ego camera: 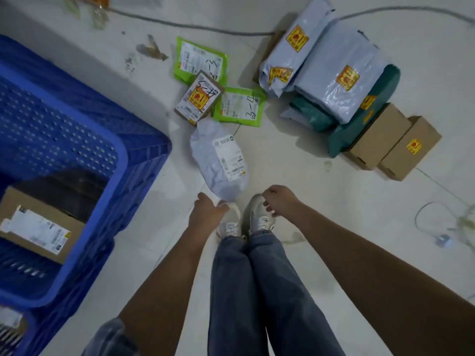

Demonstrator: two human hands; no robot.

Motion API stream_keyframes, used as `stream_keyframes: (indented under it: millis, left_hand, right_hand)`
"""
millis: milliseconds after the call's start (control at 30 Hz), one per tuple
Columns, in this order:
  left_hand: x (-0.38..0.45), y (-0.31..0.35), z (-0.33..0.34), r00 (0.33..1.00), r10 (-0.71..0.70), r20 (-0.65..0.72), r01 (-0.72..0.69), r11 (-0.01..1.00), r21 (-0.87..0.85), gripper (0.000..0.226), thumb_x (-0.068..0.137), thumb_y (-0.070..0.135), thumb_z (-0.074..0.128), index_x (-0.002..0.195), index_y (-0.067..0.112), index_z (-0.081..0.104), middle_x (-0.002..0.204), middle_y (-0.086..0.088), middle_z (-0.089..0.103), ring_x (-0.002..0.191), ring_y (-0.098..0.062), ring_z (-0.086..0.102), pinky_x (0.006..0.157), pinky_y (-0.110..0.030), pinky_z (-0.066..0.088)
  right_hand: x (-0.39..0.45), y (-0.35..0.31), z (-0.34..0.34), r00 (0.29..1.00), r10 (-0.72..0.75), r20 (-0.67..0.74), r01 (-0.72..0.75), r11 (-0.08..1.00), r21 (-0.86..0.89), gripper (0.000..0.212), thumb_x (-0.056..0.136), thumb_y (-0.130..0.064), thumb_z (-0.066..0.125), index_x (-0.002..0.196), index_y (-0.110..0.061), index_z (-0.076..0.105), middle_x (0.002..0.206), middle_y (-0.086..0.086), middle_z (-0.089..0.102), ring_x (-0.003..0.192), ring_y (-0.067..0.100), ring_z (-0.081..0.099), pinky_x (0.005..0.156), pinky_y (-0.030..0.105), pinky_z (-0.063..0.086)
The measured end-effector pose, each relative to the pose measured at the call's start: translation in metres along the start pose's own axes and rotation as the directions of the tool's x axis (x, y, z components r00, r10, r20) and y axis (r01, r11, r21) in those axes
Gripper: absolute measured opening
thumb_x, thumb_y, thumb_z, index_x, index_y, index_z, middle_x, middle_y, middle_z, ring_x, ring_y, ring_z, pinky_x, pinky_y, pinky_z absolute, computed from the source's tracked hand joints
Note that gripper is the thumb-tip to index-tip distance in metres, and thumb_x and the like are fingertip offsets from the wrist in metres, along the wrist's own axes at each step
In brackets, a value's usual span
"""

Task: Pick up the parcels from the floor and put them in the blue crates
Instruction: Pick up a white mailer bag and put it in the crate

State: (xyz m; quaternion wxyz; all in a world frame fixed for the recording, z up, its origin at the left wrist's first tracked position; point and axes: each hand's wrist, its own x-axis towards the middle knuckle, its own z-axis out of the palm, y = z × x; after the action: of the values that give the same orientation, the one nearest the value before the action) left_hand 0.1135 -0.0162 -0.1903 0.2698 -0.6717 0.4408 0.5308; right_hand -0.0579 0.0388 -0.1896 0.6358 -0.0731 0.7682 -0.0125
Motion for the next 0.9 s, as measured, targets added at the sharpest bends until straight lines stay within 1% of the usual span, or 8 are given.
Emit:
stream_keyframes:
  millis: [100,267,367,433,533,633,800,900]
  left_hand:
    - [0.042,0.007,-0.011,0.996,-0.083,-0.036,0.081,0.995,-0.055,0.089,0.084,0.034,0.067,0.143,-0.006,0.014,0.147,-0.023,0.031,0.131,-0.036,0.041,0.105,-0.038,0.039]
    - [0.119,0.032,-0.014,0.981,-0.13,-0.141,0.081,0.946,-0.314,0.098,0.073,0.034,0.078,0.142,-0.001,0.018,0.147,-0.019,0.032,0.131,-0.035,0.041,0.105,-0.041,0.041]
    - [0.148,0.039,-0.001,0.983,-0.114,-0.144,0.03,0.872,-0.488,0.103,0.07,0.031,0.082,0.144,0.004,0.015,0.147,-0.015,0.031,0.133,-0.031,0.038,0.103,-0.038,0.04]
    - [0.162,0.037,0.009,0.981,-0.106,-0.165,-0.02,0.782,-0.623,0.104,0.064,0.031,0.085,0.139,0.007,0.018,0.142,-0.013,0.038,0.127,-0.029,0.045,0.104,-0.037,0.042]
    - [0.166,0.028,0.024,0.954,-0.016,-0.298,-0.166,0.801,-0.575,0.089,0.066,0.03,0.085,0.132,0.007,0.03,0.126,-0.003,0.047,0.111,-0.015,0.049,0.094,-0.022,0.041]
    - [0.153,0.02,0.03,0.931,0.046,-0.363,-0.239,0.828,-0.507,0.06,0.07,0.029,0.081,0.114,0.015,0.043,0.105,0.005,0.053,0.095,-0.014,0.054,0.079,-0.021,0.042]
    - [0.119,0.008,0.028,0.936,0.082,-0.342,-0.274,0.78,-0.563,0.048,0.073,0.027,0.079,0.109,0.014,0.05,0.1,0.005,0.059,0.091,-0.014,0.059,0.081,-0.025,0.047]
    - [0.082,0.005,0.02,0.941,0.104,-0.322,-0.293,0.728,-0.62,0.027,0.086,0.027,0.067,0.106,0.014,0.054,0.093,0.004,0.062,0.086,-0.012,0.061,0.071,-0.014,0.05]
  right_hand:
    - [0.033,-0.015,-0.002,0.996,-0.049,-0.07,0.051,0.998,0.02,0.019,0.09,-0.014,0.041,0.09,-0.009,0.059,0.082,0.012,0.057,0.073,0.025,0.054,0.061,0.03,0.043]
    - [0.105,-0.037,0.006,0.987,-0.079,-0.138,0.092,0.992,0.089,0.016,0.092,-0.015,0.045,0.101,-0.01,0.057,0.096,0.01,0.051,0.089,0.02,0.047,0.078,0.029,0.038]
    - [0.134,-0.046,0.017,0.988,-0.048,-0.148,0.072,0.985,0.159,0.038,0.096,-0.016,0.04,0.13,-0.002,0.049,0.123,0.015,0.052,0.104,0.023,0.047,0.088,0.029,0.036]
    - [0.146,-0.052,0.03,0.992,-0.055,-0.114,0.07,0.988,0.14,0.04,0.099,-0.014,0.032,0.134,0.002,0.044,0.138,0.02,0.044,0.123,0.03,0.045,0.097,0.03,0.035]
    - [0.153,-0.055,0.049,0.995,-0.06,-0.086,0.078,0.97,0.23,0.044,0.092,-0.031,0.033,0.124,-0.007,0.05,0.13,0.019,0.054,0.109,0.03,0.053,0.087,0.031,0.039]
    - [0.145,-0.048,0.06,0.99,-0.111,-0.081,0.127,0.963,0.237,0.049,0.087,-0.04,0.037,0.126,-0.013,0.048,0.119,0.014,0.059,0.107,0.032,0.057,0.095,0.04,0.047]
    - [0.091,-0.028,0.064,0.965,-0.159,-0.208,0.195,0.966,0.171,0.059,0.078,-0.051,0.03,0.125,-0.021,0.05,0.12,0.013,0.057,0.11,0.033,0.054,0.099,0.049,0.042]
    - [0.049,-0.016,0.061,0.932,-0.178,-0.315,0.256,0.94,0.225,0.054,0.078,-0.046,0.033,0.123,-0.024,0.053,0.12,0.009,0.056,0.108,0.029,0.056,0.096,0.046,0.044]
